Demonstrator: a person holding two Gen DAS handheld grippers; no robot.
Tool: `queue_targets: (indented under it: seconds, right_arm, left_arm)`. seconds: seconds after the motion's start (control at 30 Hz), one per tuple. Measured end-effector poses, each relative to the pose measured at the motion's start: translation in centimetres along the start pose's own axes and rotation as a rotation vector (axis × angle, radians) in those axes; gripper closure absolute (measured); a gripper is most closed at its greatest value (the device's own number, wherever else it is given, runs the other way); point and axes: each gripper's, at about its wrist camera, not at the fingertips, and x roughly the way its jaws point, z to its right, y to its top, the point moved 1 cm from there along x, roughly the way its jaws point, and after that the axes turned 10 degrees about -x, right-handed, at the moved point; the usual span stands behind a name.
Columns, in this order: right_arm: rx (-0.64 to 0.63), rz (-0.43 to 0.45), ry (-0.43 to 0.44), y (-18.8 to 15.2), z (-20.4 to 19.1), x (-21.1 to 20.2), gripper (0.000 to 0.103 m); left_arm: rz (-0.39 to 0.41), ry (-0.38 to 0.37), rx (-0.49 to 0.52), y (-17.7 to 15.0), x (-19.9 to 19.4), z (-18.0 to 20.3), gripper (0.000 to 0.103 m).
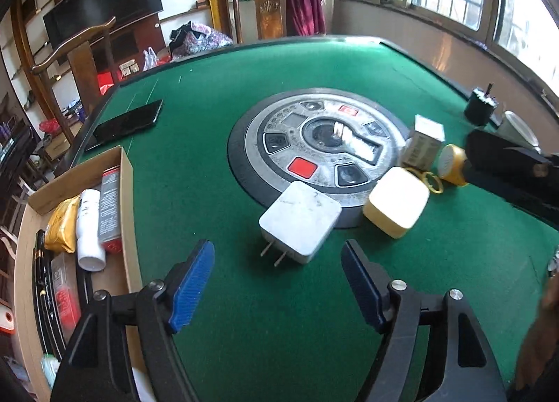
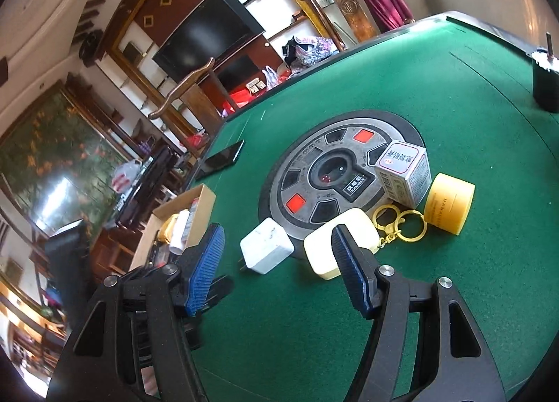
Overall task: Organize objects
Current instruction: 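Move both tools back to the white charger and cream box on the table, then grasp the white charger with the left tool, then grasp the cream-coloured box with the yellow keyring using the right tool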
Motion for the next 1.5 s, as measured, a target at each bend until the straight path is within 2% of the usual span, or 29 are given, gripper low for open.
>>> queue_targets:
  seconds: [0.23, 0.33, 0.4, 0.47, 0.53, 0.73, 0.93, 1.07, 1.2, 1.23, 1.3, 1.37, 1.43, 1.5]
  right_arm:
    - [0.08, 0.02, 0.03, 0.0, 1.3, -0.6, 0.038]
    - [0.106, 0.005, 0.033, -0.1, 1.7, -0.2, 0.038]
    - [0.111, -0.004, 0.008, -0.1, 2.1, -0.1, 0.038]
    - [0.121, -0.016, -0.022, -0.2, 2.5, 0.0, 0.038]
    - [0.131, -0.039, -0.062, -0.4, 3.0, 0.3, 0.038]
    - [0.178, -0.141, -0.073, -1.4, 3.9, 2.2, 0.038]
    - [0.175, -0.211, -0.116, -2.3, 4.1, 4.5, 0.038]
    - [0.129, -0.203, -0.209, -1.5, 3.7, 5.2, 0.038]
    - [0.074, -0.24, -0.28, -0.4, 2.5, 7.0, 0.038]
    - [0.056, -0.244, -0.303, -0.1, 2.0, 7.6, 0.033]
    - [0.008, -0.255, -0.339, 0.3, 1.1, 9.0, 0.032]
    - [-0.064, -0.288, -0.378, 0.5, 0.0, 10.8, 0.032]
    - [-0.19, -0.31, -0.443, 0.1, -1.4, 12.3, 0.032]
    - [-0.272, -0.313, -0.459, -0.4, -2.1, 12.5, 0.033]
  left_arm:
    - [-0.021, -0.003, 0.002, 0.8, 2.1, 0.6, 0.028]
    - [-0.038, -0.037, -0.002, 0.8, 3.1, 1.1, 0.028]
    - [-0.044, -0.043, -0.007, 0.4, 3.4, 1.5, 0.036]
    - [-0.039, -0.039, -0.01, 0.0, 3.2, 1.8, 0.052]
    - [-0.036, -0.037, -0.027, -0.7, 2.4, 1.7, 0.058]
    - [-0.016, -0.042, -0.077, -3.7, 0.0, 0.5, 0.059]
    - [-0.018, -0.077, -0.109, -3.6, 0.1, -0.5, 0.058]
    - [-0.019, -0.082, -0.111, -3.4, 0.3, -0.6, 0.058]
    - [-0.023, -0.085, -0.118, -3.4, 0.4, -0.7, 0.058]
    - [-0.023, -0.083, -0.117, -3.4, 0.4, -0.7, 0.058]
    - [-0.022, -0.08, -0.115, -3.4, 0.4, -0.7, 0.058]
    - [-0.021, -0.079, -0.114, -3.4, 0.4, -0.8, 0.058]
    - [-0.022, -0.082, -0.116, -3.4, 0.4, -0.8, 0.058]
    - [-0.022, -0.081, -0.116, -3.4, 0.5, -0.8, 0.058]
